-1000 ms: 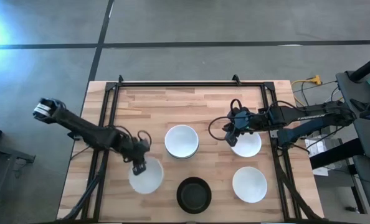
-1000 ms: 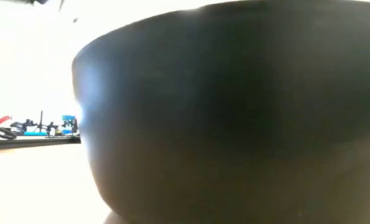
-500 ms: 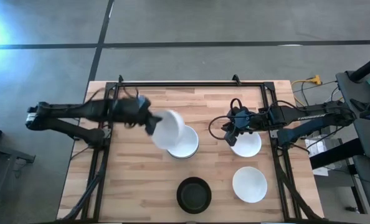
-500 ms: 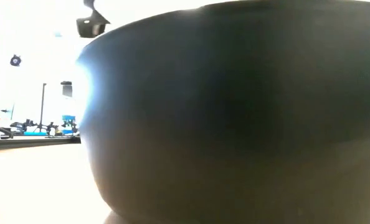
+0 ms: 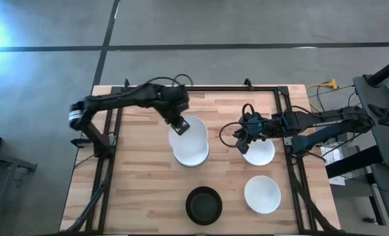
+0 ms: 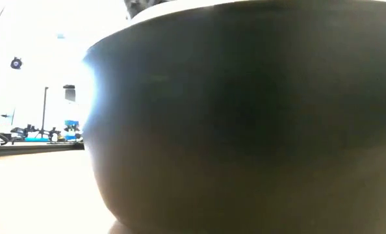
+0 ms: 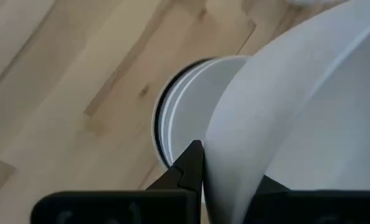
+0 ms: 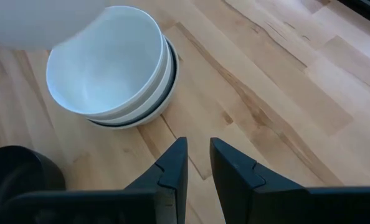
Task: Nest bowls inside each other
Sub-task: Stack the white bowl on top of the other white bowl
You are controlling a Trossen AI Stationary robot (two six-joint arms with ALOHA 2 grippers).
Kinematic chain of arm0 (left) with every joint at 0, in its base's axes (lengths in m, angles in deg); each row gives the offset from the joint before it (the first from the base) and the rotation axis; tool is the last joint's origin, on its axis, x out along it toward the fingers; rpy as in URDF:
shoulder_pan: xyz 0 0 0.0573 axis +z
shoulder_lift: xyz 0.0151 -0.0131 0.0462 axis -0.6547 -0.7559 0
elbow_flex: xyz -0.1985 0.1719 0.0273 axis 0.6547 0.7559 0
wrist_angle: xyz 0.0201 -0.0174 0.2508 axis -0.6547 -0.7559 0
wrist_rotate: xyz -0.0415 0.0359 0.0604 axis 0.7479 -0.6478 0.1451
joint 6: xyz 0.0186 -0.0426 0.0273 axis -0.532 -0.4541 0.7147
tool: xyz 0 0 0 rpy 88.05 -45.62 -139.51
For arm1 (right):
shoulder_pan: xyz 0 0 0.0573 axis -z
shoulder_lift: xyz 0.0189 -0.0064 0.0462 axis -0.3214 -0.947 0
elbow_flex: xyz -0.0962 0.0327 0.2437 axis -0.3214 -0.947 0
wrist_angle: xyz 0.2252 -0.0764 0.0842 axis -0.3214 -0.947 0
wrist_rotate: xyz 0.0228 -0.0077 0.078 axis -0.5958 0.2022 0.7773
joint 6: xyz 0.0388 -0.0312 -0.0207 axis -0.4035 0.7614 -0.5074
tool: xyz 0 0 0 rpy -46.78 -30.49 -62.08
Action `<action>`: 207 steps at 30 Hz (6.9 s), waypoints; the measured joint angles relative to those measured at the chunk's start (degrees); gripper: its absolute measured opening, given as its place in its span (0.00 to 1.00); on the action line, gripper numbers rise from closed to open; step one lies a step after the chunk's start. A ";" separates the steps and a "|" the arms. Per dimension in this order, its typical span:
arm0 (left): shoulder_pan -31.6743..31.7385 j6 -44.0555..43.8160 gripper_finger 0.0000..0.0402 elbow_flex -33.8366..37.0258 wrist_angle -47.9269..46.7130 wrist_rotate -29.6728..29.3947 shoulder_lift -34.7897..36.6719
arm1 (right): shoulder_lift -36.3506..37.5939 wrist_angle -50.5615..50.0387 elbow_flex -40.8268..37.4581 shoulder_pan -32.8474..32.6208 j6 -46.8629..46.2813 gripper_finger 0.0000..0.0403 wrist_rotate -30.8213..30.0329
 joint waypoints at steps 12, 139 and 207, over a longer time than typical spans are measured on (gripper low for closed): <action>0.00 5.25 0.01 -12.67 -7.47 3.14 -13.74 | 0.00 -0.40 0.00 0.00 -0.02 0.16 0.00; -2.03 9.67 0.00 -1.93 5.44 -2.42 -5.67 | -0.02 -0.31 -0.04 -2.27 -1.14 0.16 1.51; -4.50 -6.56 0.00 33.05 18.00 2.51 25.88 | 3.76 -26.09 -4.29 -2.29 -22.93 0.32 6.19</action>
